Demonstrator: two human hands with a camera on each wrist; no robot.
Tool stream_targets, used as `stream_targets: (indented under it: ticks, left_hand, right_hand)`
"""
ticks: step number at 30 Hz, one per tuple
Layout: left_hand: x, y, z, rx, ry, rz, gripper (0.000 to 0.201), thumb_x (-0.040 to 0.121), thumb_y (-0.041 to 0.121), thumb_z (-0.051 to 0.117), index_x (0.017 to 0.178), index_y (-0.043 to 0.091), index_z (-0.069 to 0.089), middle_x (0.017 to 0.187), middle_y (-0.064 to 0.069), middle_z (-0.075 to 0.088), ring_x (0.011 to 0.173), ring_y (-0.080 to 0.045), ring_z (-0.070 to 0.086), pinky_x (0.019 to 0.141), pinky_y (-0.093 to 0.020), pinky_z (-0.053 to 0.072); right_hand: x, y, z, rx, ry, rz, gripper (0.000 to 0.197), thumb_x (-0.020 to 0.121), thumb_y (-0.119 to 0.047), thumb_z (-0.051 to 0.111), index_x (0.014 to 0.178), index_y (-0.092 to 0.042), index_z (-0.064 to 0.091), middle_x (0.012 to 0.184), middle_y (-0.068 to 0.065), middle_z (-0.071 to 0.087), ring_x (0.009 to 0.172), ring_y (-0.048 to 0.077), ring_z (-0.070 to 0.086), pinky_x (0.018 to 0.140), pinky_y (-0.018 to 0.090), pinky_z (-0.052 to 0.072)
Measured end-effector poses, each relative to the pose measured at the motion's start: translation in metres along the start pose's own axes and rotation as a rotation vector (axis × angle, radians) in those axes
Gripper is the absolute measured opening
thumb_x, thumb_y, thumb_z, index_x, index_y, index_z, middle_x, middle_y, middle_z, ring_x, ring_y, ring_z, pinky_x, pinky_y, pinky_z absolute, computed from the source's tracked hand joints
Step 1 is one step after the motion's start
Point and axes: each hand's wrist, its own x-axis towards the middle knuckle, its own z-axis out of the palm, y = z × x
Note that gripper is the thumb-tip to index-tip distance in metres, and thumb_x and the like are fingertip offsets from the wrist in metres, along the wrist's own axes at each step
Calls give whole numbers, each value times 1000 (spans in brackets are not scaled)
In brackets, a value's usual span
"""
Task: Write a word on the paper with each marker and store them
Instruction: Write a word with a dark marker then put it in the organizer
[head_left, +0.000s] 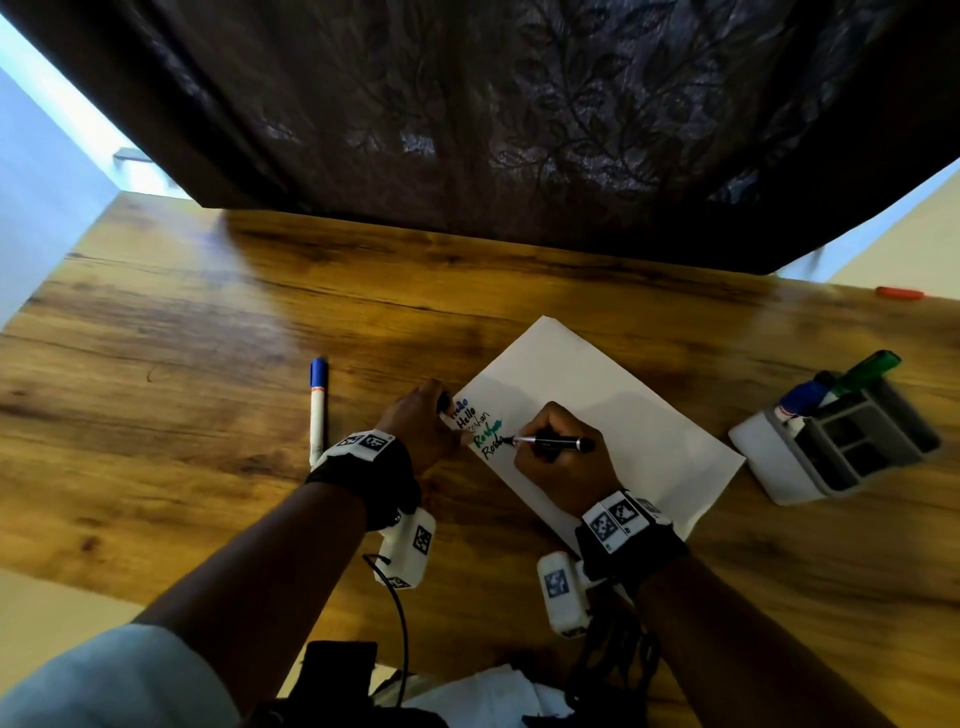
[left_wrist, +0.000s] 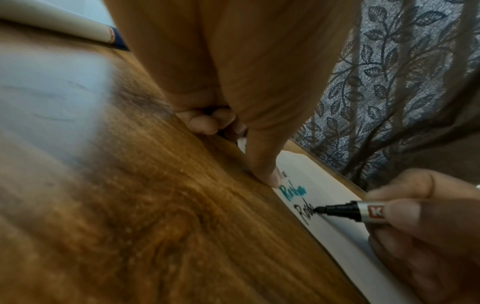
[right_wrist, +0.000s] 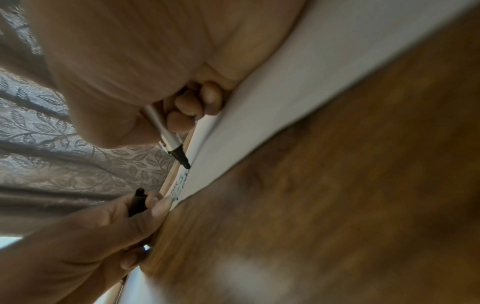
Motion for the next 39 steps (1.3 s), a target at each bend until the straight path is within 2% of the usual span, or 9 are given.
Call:
stream_targets:
  ticks: [6,11,15,19,22,28,32,35,39]
  left_hand:
    - [1,0,1,1,6,3,41,73,33,80,96,23,48,100,2,63,88,-18,62,62,-25,48]
    - [1,-1,0,-4,-7,-7,41,72,34,80,93,23,47,97,3,63,88,-19,63,70,-33,55]
    - [-1,0,-1,-1,-3,15,43,70,33,82,93,19,49,101,-2,62,92,-23,62,76,-38,55]
    - [-5,1,0,-57,13,-6,45,70,43,81,90,20,48,94,0,61,85,-20,62,68,-35,55]
    - [-10,5,-5,-117,-4,-2,44,83,52,65,101,15,48,94,-1,64,84,-21,64,69,-37,56]
    - [-26,2,-23,-102,25,192,13,97,21,49,108,14,52,104,-1,62,90,-17,60,69,-22,47]
    - [-43,8,-35,-159,59,351,13,97,24,51,107,20,59,101,8,64,91,-11,59,77,-23,46]
    - [-52,11,-40,-210,38,438,10,96,25,54,103,23,62,94,15,65,84,-1,59,72,-15,45]
    - [-56,10,-42,-375,-41,459,17,94,20,56,98,34,65,102,2,69,90,-22,65,79,-43,55]
  right_hand:
    - [1,1,0,12,7,11,19,79,-19,72,84,-7,58,72,-20,58,71,-10,61,58,5,45]
    - [8,-3,-6,216,136,239,9,86,-14,72,89,-15,63,79,1,70,71,13,67,66,31,57]
    - [13,-12,-18,435,93,364,13,89,-10,69,99,-8,61,79,11,71,66,20,64,65,33,55]
    - [11,-25,-33,388,100,318,15,88,-17,72,96,-9,63,80,9,72,64,21,64,65,32,56]
    - [8,-40,-45,347,105,284,11,89,-23,71,94,-14,69,80,8,72,63,20,63,65,32,55]
    - [8,-74,-60,413,101,260,15,98,-21,57,99,-13,70,85,11,72,69,24,63,73,40,54]
    - [10,-100,-63,404,78,154,15,100,-12,53,104,-6,65,84,11,71,70,21,63,69,35,55]
    - [11,-118,-56,363,63,81,13,99,-9,54,103,-5,65,84,12,71,70,21,63,68,30,55]
    - [15,-129,-43,304,29,34,13,99,-15,55,104,-11,67,86,8,73,75,19,66,68,30,53]
